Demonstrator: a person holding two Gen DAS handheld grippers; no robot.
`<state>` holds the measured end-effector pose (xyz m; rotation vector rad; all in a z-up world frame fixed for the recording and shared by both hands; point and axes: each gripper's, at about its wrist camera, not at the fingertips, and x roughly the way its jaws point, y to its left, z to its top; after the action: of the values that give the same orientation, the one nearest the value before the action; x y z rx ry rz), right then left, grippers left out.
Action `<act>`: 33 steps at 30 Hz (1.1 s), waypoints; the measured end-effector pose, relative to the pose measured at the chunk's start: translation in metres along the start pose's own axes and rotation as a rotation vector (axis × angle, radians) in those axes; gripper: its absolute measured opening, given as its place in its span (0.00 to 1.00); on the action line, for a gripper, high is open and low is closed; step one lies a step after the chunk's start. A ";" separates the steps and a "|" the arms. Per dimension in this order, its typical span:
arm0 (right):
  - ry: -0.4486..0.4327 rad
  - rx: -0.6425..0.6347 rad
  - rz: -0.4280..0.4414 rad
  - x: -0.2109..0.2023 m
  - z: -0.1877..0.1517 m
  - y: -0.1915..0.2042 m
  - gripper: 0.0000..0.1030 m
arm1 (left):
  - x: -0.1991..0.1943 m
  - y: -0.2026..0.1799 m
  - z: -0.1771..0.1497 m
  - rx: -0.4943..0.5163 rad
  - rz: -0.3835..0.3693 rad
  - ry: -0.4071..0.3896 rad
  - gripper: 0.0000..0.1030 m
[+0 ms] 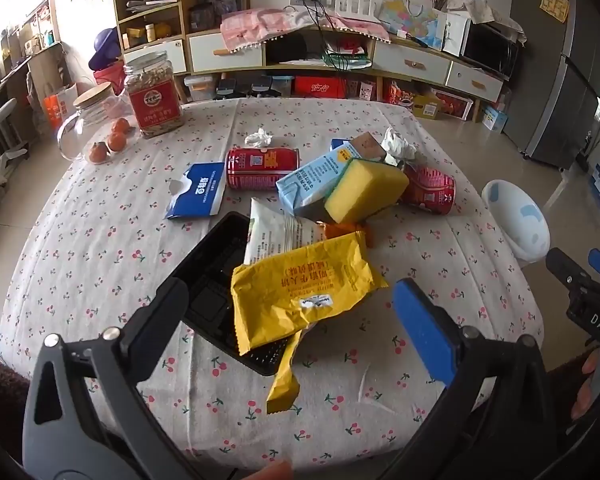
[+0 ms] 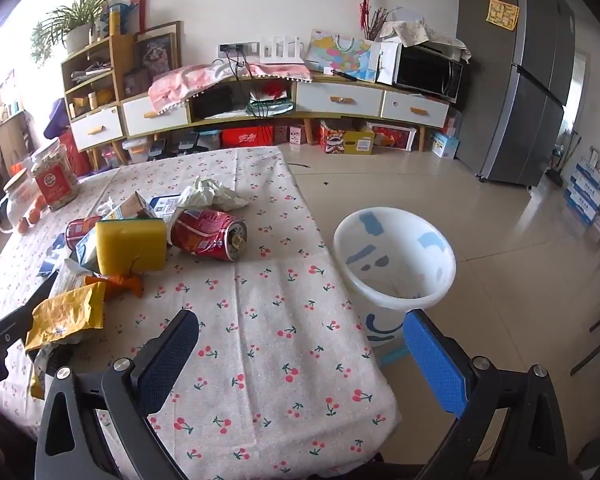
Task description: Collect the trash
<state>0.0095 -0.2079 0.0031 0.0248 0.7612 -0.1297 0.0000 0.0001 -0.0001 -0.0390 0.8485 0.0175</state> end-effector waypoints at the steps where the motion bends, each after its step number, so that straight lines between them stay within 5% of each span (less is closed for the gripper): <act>1: 0.000 0.000 0.000 0.000 0.000 0.000 1.00 | 0.000 0.000 0.000 0.000 0.000 0.001 0.99; 33: 0.002 -0.001 0.000 0.002 -0.001 0.001 1.00 | 0.005 0.009 -0.010 0.005 0.004 -0.006 0.99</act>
<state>0.0099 -0.2074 0.0010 0.0237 0.7630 -0.1292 -0.0049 0.0090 -0.0109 -0.0324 0.8423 0.0189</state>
